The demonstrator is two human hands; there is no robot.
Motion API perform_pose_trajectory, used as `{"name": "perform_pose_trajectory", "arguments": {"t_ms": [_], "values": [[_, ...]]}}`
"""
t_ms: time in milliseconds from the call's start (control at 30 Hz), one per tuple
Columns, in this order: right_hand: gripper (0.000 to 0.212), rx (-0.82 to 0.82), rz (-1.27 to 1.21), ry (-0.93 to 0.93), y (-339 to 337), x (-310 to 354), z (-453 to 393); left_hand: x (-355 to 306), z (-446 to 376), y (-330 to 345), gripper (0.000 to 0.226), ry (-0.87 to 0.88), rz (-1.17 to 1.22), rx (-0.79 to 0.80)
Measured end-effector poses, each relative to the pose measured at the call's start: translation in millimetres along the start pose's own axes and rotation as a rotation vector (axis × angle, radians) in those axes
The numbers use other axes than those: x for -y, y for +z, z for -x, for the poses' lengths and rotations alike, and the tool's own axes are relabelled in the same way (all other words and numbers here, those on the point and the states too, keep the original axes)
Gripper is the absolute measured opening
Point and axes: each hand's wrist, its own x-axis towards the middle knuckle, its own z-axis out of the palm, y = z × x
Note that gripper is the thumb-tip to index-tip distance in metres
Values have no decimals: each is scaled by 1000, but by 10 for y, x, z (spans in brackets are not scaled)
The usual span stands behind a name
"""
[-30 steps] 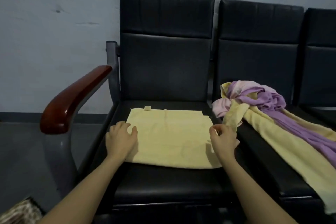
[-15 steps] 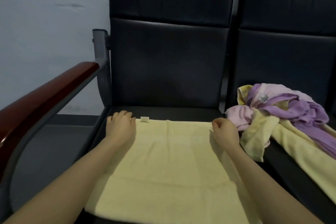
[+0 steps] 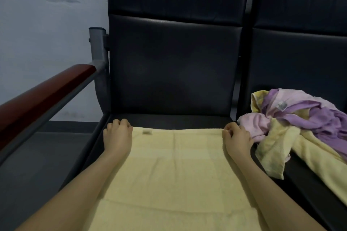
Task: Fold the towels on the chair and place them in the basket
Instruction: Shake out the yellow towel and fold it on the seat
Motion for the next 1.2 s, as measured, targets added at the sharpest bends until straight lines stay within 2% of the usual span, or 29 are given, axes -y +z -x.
{"name": "perform_pose_trajectory", "arguments": {"t_ms": [133,233,333,467,567,633,800,933,1000,1200], "values": [[14,-79,-315,75,-106,59,191,-88,116,-143,14,-18,267,-115],[17,-121,-546,107,-262,160,306,-178,137,-222,16,-141,510,-85],[7,-178,-645,114,-441,204,334,-242,139,-263,27,-173,589,-34],[13,-167,-508,188,-460,92,304,-270,146,-223,30,-214,607,-12],[23,-69,-266,217,-367,-59,290,-267,137,-128,20,-258,458,-8],[20,-20,-167,214,-302,-125,302,-261,122,-52,12,-230,337,-3],[9,-33,-40,157,-163,-193,260,-227,74,91,12,-94,136,-16],[27,46,73,167,-122,-227,186,-207,62,113,9,-35,83,-27],[29,77,120,149,-129,-232,194,-220,61,115,13,-46,71,-19],[12,104,93,110,-228,-174,263,-229,149,34,26,-51,14,52]]}}
